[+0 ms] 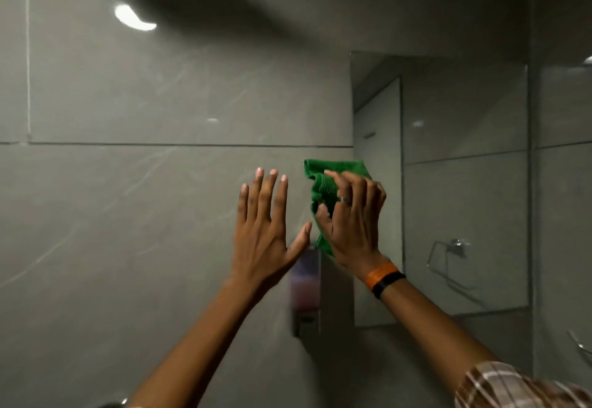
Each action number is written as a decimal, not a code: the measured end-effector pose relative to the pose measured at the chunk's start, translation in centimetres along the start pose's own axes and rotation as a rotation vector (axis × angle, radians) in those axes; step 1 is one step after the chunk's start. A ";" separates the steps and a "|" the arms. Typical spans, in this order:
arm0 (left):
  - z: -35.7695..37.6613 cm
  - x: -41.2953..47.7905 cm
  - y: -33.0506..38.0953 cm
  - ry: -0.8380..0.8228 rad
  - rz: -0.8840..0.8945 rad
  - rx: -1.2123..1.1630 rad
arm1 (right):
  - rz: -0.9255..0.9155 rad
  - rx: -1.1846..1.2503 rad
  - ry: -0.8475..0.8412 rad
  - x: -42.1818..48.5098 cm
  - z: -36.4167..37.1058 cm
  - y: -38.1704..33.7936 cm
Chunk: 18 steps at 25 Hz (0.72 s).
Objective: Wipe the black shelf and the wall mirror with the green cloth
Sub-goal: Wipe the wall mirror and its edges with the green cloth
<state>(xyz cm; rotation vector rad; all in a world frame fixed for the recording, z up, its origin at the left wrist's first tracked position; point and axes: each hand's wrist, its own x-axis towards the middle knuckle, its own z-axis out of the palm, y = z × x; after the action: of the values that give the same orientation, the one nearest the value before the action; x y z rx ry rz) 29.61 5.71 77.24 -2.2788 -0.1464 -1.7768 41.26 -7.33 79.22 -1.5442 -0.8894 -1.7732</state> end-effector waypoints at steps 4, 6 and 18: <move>1.5 6.7 1.4 0.041 0.044 0.082 | -0.004 -0.017 0.061 5.1 0.8 5.4; 2.2 9.2 1.6 0.073 0.054 0.123 | -0.015 -0.005 0.090 7.5 1.4 7.5; 6.4 19.5 1.0 0.100 0.099 0.259 | 0.100 0.177 -0.345 22.3 9.1 12.8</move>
<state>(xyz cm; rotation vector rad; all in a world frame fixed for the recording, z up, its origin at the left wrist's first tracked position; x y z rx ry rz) 40.80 4.95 94.49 -1.9793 -0.2262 -1.7081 54.06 -7.87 103.29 -1.7711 -1.0791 -1.3405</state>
